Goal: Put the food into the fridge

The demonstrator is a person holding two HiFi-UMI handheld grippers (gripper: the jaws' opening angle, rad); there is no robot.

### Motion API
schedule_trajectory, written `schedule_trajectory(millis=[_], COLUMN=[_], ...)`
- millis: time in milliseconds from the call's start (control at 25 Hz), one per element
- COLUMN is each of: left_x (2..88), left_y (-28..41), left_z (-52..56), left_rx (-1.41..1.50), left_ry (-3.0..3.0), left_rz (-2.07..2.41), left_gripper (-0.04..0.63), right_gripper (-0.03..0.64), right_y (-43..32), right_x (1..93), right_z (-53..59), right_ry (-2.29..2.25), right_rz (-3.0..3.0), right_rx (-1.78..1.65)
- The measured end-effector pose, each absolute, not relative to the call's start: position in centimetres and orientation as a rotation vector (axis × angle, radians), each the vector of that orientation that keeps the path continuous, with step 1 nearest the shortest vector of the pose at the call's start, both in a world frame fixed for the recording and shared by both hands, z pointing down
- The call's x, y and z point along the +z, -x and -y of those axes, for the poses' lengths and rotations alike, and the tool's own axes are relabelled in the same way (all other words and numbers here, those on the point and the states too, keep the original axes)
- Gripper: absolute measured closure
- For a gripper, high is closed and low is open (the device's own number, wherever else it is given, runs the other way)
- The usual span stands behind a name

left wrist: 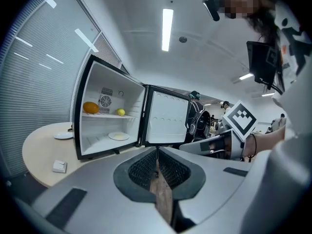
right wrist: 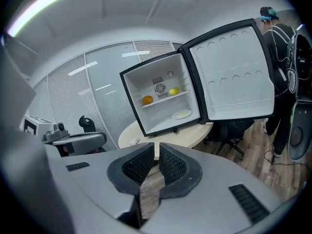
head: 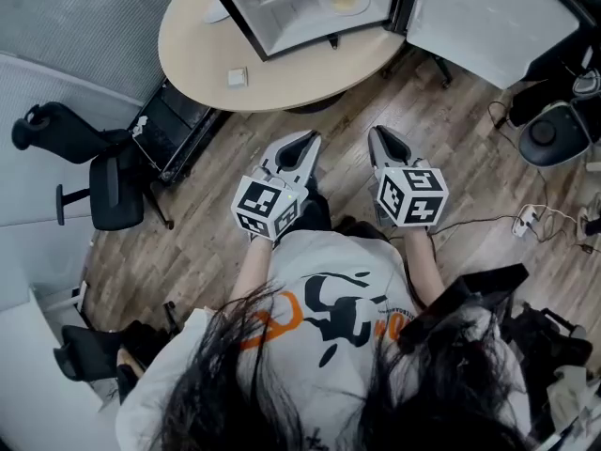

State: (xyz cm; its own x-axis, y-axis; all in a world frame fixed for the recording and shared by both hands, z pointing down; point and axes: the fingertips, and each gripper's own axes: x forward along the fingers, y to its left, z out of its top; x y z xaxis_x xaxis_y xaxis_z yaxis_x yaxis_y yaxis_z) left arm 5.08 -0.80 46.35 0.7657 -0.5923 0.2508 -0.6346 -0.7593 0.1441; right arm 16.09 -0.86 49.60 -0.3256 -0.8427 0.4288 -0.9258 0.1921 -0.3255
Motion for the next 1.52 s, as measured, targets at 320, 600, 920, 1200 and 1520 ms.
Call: schedule_trajectory(millis=[320,600,920,1200,1520], left_x=[45.8,45.8,45.5,45.8,45.8], left_y=[-5.2,-6.7,-9.4,-9.7,-8.0], left_z=[-0.6,-1.9,-1.8,-1.4,-0.4], left_rx=[0.293,0.340,0.392,0.404,0.383], left_ry=[-2.746,-2.770,-2.824,-2.831,-2.804], left_rz=[1.022,0.989,0.885,0.853,0.901], left_gripper=[0.584,0.584,0.584,0.584,0.584], right_gripper=[0.574,0.575,0.577,0.577,0.577], right_y=[-15.9,-17.2,-18.9,-19.0,-17.6], right_x=[49.1,49.3,49.4,49.3,49.3], right_z=[-0.2,-1.6,-2.3,-1.5,-0.6], right_ry=[-1.669,-1.688,-1.758,-1.774,-1.729], right_rz=[2.351,2.348,2.327,2.319,2.326], right_rx=[0.779,0.791,0.821,0.824,0.815])
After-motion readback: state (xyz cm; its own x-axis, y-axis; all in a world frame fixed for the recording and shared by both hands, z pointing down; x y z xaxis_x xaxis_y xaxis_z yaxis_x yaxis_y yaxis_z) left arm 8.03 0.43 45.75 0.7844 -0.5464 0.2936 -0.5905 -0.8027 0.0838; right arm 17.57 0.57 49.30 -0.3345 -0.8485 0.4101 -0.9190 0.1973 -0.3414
